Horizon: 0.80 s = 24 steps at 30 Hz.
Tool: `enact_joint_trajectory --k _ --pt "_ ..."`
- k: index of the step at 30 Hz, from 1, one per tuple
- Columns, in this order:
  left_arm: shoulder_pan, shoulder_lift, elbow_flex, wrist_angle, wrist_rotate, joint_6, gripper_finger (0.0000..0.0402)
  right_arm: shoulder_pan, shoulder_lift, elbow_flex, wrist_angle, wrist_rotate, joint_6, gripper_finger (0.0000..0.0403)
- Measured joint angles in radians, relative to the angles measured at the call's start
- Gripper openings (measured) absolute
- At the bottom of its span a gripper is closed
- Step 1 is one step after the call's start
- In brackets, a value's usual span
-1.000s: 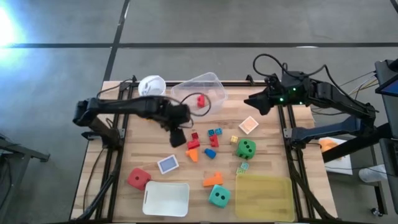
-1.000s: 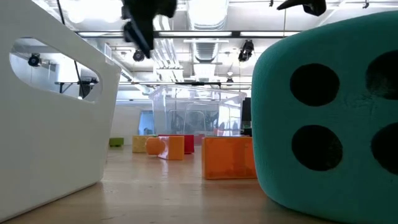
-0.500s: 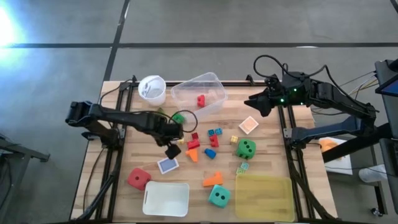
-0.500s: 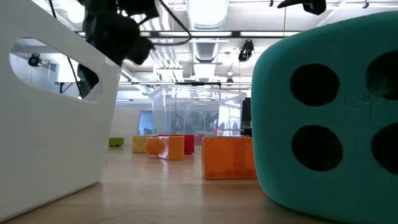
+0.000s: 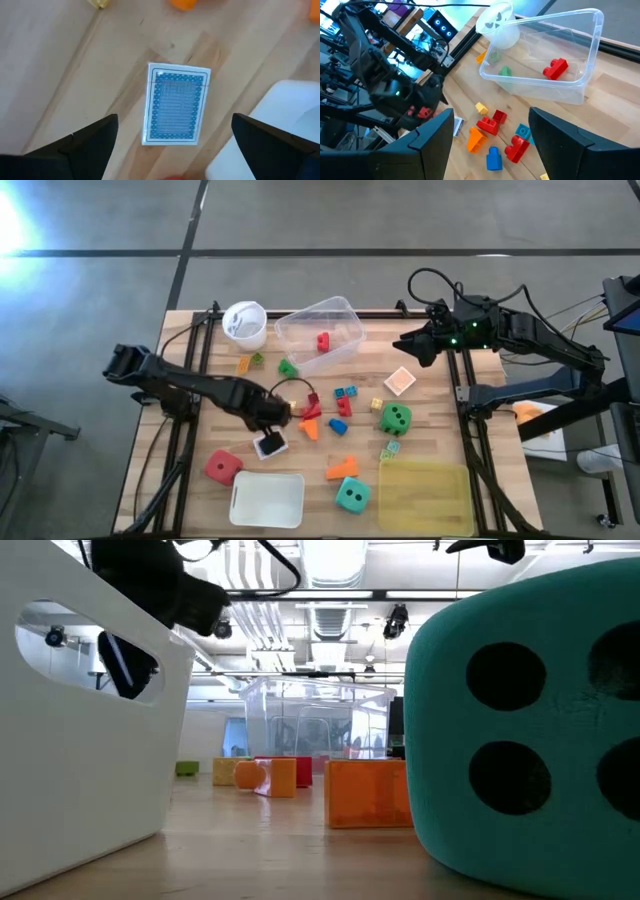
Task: Pick & Place Toys
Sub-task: Put the blue deck of cards into the white bin
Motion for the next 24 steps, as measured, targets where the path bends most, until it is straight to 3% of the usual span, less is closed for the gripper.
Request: enact_joint_trajectory --k 6,24 --pt "-0.097 0.033 0.0 0.046 -0.124 0.012 0.0394 0.0 0.0 0.0 0.0 0.0 0.002 0.025" --pt "-0.144 0.187 -0.001 0.078 -0.183 0.033 0.0394 0.0 0.0 0.0 0.0 0.0 -0.005 0.025"
